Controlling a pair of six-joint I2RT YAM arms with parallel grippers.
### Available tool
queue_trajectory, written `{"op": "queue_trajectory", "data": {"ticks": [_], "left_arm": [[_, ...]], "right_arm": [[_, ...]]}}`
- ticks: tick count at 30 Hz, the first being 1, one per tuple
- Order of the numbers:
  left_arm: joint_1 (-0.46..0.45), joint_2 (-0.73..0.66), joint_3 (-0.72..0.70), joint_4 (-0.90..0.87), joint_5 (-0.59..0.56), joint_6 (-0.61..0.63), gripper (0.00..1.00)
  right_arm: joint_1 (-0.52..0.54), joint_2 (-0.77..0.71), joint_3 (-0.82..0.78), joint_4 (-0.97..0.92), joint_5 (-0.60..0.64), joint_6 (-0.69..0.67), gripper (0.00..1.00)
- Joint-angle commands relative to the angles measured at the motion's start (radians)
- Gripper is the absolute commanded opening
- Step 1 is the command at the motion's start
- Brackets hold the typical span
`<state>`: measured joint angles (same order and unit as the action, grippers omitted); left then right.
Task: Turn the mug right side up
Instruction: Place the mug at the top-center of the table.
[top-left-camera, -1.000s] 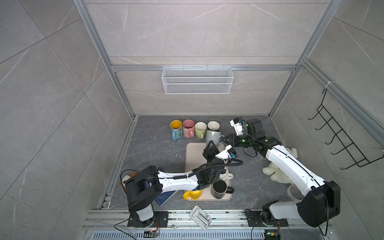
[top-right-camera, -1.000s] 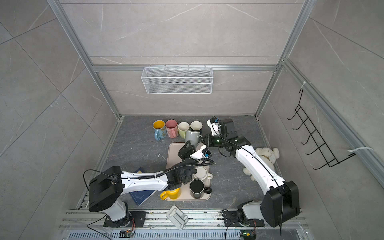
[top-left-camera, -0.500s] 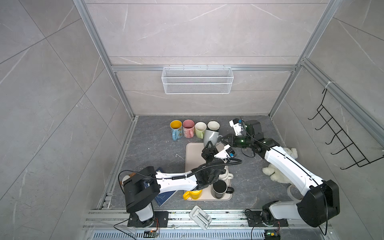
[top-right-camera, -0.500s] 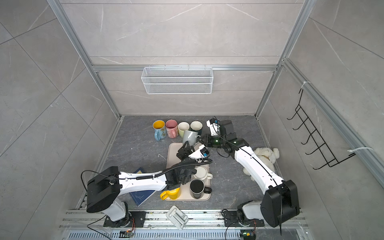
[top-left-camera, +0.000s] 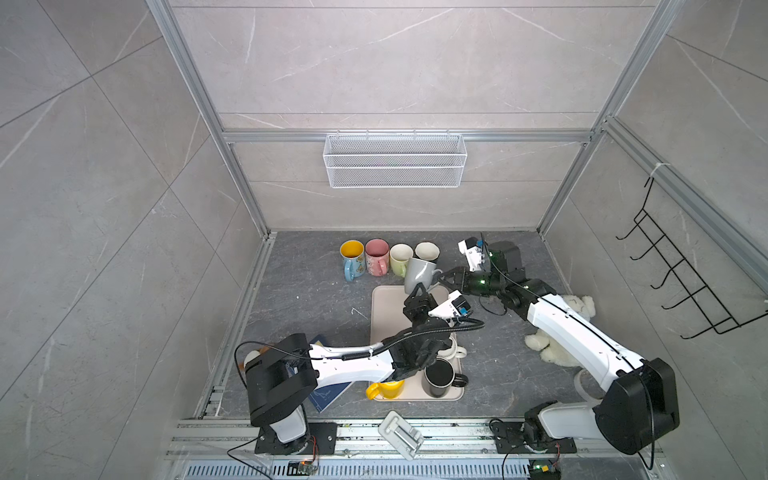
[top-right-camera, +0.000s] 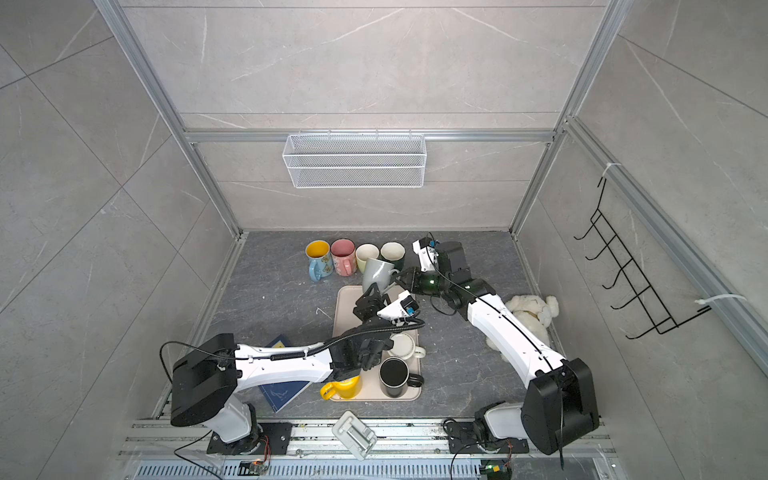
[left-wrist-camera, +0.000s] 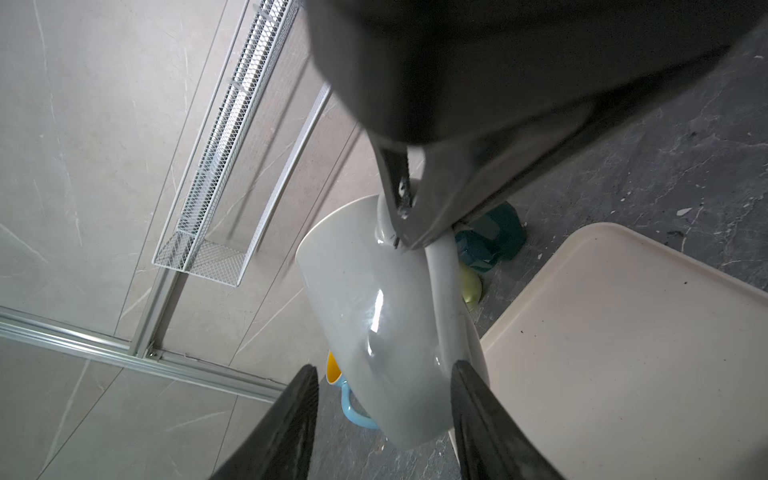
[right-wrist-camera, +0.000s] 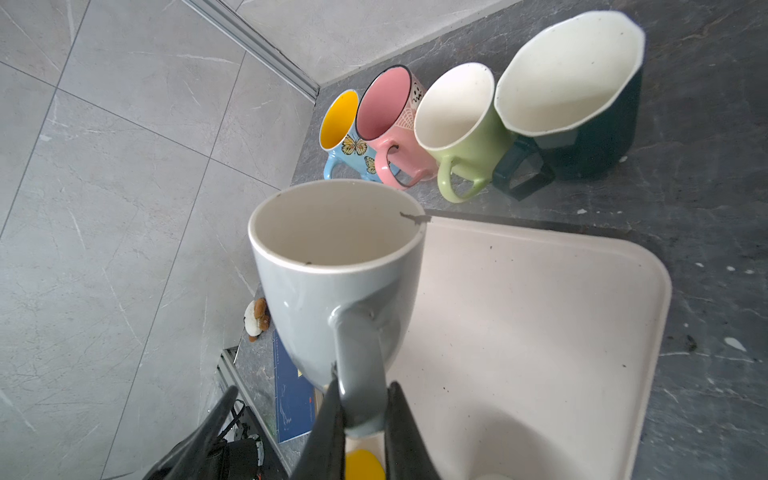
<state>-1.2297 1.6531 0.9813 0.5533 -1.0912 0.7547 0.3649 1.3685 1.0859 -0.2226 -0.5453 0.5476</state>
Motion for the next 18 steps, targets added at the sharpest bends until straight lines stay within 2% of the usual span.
{"op": "queue_trajectory", "data": {"ticks": [1,18], "left_arm": [[-0.008,-0.035,0.02,0.025,-0.003,-0.018,0.57],[-0.02,-0.059,0.009,0.01,-0.013,-0.024,0.64]], "right_arm": [[0.008,-0.039,0.003,0.104,-0.008,0.033,0.0],[0.008,-0.04,0.018,0.123,0.033,0.046,0.0]]}}
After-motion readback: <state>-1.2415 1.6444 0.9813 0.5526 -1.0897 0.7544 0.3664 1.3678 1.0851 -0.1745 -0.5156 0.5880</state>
